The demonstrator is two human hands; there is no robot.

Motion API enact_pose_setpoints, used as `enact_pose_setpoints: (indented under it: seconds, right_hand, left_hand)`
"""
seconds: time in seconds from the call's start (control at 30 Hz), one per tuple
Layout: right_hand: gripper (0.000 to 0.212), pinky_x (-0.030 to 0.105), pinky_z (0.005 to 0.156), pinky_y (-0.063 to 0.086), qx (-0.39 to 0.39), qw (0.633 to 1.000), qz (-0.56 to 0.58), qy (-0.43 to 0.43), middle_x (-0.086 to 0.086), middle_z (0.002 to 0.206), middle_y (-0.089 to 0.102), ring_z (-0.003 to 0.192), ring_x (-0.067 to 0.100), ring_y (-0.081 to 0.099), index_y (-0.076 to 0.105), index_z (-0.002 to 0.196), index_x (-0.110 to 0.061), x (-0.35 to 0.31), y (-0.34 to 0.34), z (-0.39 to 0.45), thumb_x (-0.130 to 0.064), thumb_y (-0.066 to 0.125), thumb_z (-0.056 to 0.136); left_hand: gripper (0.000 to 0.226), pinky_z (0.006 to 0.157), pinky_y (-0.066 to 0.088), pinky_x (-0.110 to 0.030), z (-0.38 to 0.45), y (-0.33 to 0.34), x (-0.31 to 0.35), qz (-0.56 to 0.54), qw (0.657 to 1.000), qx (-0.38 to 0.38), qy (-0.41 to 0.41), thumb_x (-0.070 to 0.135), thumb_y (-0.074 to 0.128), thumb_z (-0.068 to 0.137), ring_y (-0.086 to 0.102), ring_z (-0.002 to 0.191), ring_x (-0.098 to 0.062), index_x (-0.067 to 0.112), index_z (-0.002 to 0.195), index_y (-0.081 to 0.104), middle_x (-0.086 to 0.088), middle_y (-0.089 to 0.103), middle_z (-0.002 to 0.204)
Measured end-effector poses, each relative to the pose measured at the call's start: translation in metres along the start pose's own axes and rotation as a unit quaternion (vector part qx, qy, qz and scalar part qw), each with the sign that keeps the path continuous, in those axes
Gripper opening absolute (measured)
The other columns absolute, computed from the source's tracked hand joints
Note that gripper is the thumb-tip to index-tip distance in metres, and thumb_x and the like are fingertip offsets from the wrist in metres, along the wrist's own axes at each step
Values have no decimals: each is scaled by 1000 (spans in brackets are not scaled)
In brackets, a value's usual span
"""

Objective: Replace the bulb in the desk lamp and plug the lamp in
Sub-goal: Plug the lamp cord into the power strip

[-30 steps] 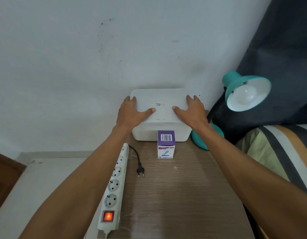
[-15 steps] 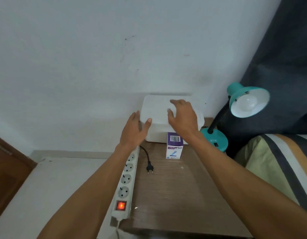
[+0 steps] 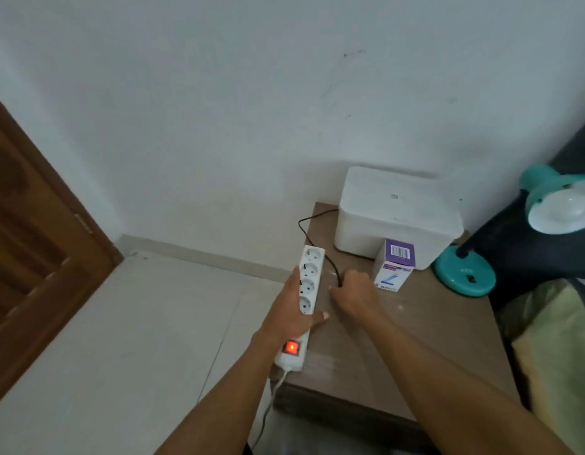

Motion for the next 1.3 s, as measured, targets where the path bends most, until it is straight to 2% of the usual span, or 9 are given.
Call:
enact_pose_setpoints:
  seconds: [0.17, 0.37, 0.47, 0.57, 0.63, 0.8, 0.97, 1.13, 1.3]
  right_hand:
    - [21, 39, 76, 57, 19, 999, -30, 18, 10, 98, 69, 90, 27, 66, 68, 99, -9, -2, 10, 3, -27, 67, 87]
    - [12, 35, 68, 56, 67, 990, 78, 92, 13, 85, 71, 81, 29, 68, 74, 86, -7, -5, -4, 15, -12, 64, 82]
    - [17, 31, 76, 55, 111, 978, 174, 36, 6, 89, 74, 84, 21, 68, 76, 99, -9, -23, -23, 17, -14, 71, 84]
    - [17, 20, 68, 47, 130, 961, 245, -1, 0, 88, 71, 80, 12, 65, 73, 102, -13, -44, -38, 12, -14, 74, 85]
    - [13, 21, 66, 48, 122, 954, 273, -15, -3, 82, 70, 78, 11, 65, 72, 96, -15, -53, -36, 12, -12, 75, 83]
    - [10, 29, 70, 57, 100, 955, 279, -25, -2, 77, 71, 74, 11, 67, 73, 87, -15, -56, -17, 7, -9, 77, 81]
    - [10, 10, 56, 45, 97, 954, 284, -22, -3, 77, 70, 72, 6, 66, 72, 85, -15, -52, -3, 1, -9, 79, 80]
    - [10, 24, 69, 55, 93, 962, 255, -37, -8, 78, 70, 74, 5, 66, 72, 83, -20, -50, 6, 0, -15, 80, 80]
    - [6, 19, 61, 45, 100, 971, 211, -45, -6, 81, 71, 74, 6, 64, 74, 85, -18, -53, 9, 2, -17, 78, 81]
  left_hand:
    - [122, 111, 46, -38, 0, 1, -4, -6, 1000, -20, 12, 53, 86, 72, 50, 135, -13, 37, 161, 3, 6, 40, 155]
    - [118, 105, 53, -43, 0, 4, -9, -27, 1000, -1, 3, 58, 83, 70, 59, 125, -14, 40, 160, 9, 5, 48, 149]
    - [112, 101, 55, -38, 1, 3, -7, -35, 999, 2, 16, 50, 85, 73, 61, 119, -11, 39, 159, 13, 6, 53, 143]
    - [111, 101, 52, -34, 2, 1, -4, -34, 999, 1, 24, 48, 85, 74, 59, 122, -10, 37, 160, 15, 7, 53, 143]
    - [111, 101, 52, -33, 2, 0, -3, -35, 999, -1, 21, 51, 85, 73, 59, 123, -10, 37, 160, 16, 8, 53, 144]
    - [114, 103, 53, -36, 1, 1, -6, -29, 999, 0, 12, 57, 83, 71, 60, 124, -11, 34, 160, 17, 6, 54, 144]
    - [118, 104, 54, -40, 3, 3, -9, -18, 1000, -2, -2, 60, 82, 68, 60, 125, -11, 31, 160, 15, 5, 54, 145]
    - [113, 108, 50, -43, 5, 7, -9, -21, 1000, 4, -10, 62, 80, 67, 59, 126, -13, 28, 158, 22, 2, 55, 144]
    - [111, 114, 45, -41, 3, 4, -6, -30, 999, 11, -12, 51, 84, 69, 52, 134, -12, 22, 159, 24, 1, 50, 151]
Point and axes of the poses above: each hand's wrist, its own z-axis towards the middle knuckle, its own y-axis out of the palm, x = y × z, the point moved 3 cm from there along z, towards the middle knuckle
